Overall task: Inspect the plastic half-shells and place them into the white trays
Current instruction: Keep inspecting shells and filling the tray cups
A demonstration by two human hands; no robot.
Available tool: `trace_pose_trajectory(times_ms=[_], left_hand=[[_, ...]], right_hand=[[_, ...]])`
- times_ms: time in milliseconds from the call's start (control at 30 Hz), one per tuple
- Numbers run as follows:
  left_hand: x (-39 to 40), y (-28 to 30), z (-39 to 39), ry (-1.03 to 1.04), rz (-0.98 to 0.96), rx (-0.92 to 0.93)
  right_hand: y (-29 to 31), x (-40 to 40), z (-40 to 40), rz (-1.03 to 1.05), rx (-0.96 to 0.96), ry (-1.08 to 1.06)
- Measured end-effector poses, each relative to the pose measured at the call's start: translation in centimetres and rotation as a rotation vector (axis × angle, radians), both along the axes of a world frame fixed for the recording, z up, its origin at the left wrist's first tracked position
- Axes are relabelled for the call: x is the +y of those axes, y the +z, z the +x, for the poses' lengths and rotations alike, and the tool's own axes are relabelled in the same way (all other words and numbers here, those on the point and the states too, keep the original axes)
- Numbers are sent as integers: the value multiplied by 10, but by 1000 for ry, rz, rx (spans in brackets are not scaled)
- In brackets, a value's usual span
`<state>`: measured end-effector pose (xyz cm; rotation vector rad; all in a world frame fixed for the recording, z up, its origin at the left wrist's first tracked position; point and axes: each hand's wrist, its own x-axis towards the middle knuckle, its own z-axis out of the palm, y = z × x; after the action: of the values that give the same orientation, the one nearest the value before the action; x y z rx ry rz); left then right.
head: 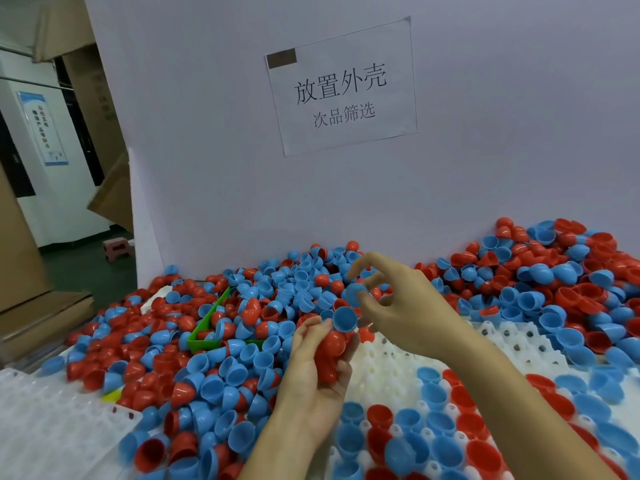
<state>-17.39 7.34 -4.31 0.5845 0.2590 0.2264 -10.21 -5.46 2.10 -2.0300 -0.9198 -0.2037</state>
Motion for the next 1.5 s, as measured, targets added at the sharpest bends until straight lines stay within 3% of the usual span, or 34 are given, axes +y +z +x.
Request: trace_pose_trajectory(times_ms=[200, 767, 1000, 1167, 1300, 1500], left_hand=[[1, 1, 1, -8, 27, -20], [-1, 0, 0, -49, 283, -61], [1, 2, 0, -19, 248, -52], [5, 5, 0, 34, 205, -59], [4, 4, -1, 35, 214, -36], [-2, 5, -4, -71, 277, -76]], right_hand=[[-9, 7, 4, -65, -68, -102], [-8, -4, 11, -273, -48, -99], [1, -20, 14, -240, -33, -129], [10, -38, 13, -340, 29, -29], [14, -44, 11, -243, 114, 52], [13, -34, 9, -183, 95, 34]])
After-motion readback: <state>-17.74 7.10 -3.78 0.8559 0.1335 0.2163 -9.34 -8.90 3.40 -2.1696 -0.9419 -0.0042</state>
